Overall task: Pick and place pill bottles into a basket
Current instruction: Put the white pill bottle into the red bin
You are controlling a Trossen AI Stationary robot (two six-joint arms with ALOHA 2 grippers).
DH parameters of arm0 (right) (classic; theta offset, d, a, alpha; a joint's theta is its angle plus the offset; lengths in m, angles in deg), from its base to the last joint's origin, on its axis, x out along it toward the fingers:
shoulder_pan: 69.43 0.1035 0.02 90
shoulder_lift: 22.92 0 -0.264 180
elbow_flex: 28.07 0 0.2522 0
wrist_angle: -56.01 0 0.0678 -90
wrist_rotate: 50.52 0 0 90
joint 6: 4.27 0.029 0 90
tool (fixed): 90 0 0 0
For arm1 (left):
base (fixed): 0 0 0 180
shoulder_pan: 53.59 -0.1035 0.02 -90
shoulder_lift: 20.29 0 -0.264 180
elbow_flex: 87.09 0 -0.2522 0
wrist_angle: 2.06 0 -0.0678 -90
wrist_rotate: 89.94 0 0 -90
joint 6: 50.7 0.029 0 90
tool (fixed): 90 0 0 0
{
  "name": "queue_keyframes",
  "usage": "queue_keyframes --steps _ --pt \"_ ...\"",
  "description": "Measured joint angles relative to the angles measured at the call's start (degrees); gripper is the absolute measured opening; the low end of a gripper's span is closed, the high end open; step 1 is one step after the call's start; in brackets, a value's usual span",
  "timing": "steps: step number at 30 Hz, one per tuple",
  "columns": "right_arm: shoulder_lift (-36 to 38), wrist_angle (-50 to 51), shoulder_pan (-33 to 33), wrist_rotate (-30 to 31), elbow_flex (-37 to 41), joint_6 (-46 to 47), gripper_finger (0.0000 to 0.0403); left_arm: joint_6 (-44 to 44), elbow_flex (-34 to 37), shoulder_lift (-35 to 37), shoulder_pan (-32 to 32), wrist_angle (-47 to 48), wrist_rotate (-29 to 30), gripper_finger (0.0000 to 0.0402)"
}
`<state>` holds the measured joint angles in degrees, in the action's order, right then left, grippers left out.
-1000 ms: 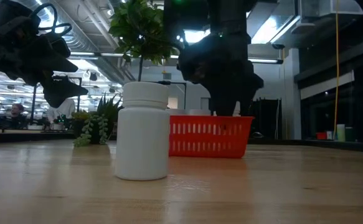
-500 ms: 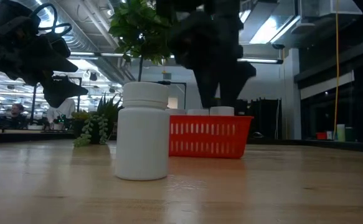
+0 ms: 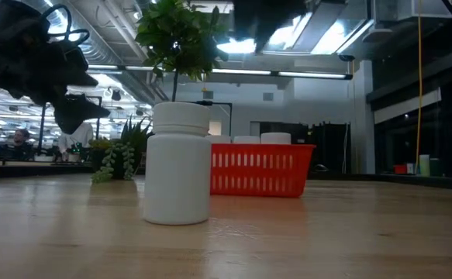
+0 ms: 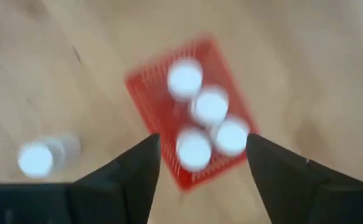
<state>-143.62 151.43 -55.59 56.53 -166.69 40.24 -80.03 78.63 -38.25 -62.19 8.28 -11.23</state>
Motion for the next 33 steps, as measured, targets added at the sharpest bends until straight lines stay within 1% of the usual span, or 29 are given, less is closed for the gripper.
queue_keyframes --steps 2,3,4,5,7,10,11,13,16,20,21,23,28,33 --pt "0.0 -0.8 1.7 7.0 -2.9 -0.7 0.0232 -2.1 0.0 0.0 0.0 -3.2 -0.7 0.0281" --pt "0.0 -2.1 2.5 9.4 -4.0 -1.5 0.0230 -3.4 0.0 0.0 0.0 -5.4 -0.9 0.0281" --pt "0.0 -4.3 3.2 11.2 -4.8 -2.9 0.0229 -4.6 0.0 0.0 0.0 -7.8 -1.3 0.0281" --pt "0.1 -7.0 3.7 11.7 -5.4 -4.9 0.0228 -5.3 0.0 0.0 0.0 -10.4 -1.9 0.0281" --pt "0.1 -12.7 4.8 9.8 -6.1 -11.8 0.0227 -5.8 0.0 0.0 0.0 -15.8 -3.3 0.0281" --pt "0.1 -22.6 6.6 0.4 -6.4 -25.1 0.0226 -4.5 0.0 0.0 0.0 -20.6 -4.7 0.0281" --pt "0.1 -24.8 7.3 -1.8 -6.4 -28.2 0.0226 -4.0 0.0 0.0 0.0 -21.4 -4.8 0.0281" --pt "0.1 -26.4 8.5 -3.6 -6.4 -31.4 0.0226 -3.9 0.0 0.0 0.0 -21.7 -4.9 0.0281" --pt "0.1 -26.9 9.5 -5.3 -6.4 -31.5 0.0226 -3.9 0.0 0.0 0.0 -20.5 -5.3 0.0281" --pt "0.1 -27.3 10.0 -9.8 -5.7 -31.4 0.0226 -2.0 0.0 0.0 0.0 -18.7 -8.1 0.0281" --pt "0.1 -27.3 10.1 -10.1 -5.3 -31.4 0.0226 -1.5 0.0 0.0 0.0 -18.0 -8.5 0.0281" --pt "-0.1 -26.6 10.2 -10.4 -4.8 -31.2 0.0226 -1.0 0.0 0.0 0.0 -17.2 -8.8 0.0281" --pt "-1.1 -26.2 8.5 -10.1 -4.9 -25.3 0.0226 -1.4 0.0 0.0 0.0 -16.0 -10.1 0.0281" --pt "-3.1 -25.9 8.0 -8.5 -4.9 -25.4 0.0226 -1.4 0.0 0.0 0.0 -15.7 -10.1 0.0281"
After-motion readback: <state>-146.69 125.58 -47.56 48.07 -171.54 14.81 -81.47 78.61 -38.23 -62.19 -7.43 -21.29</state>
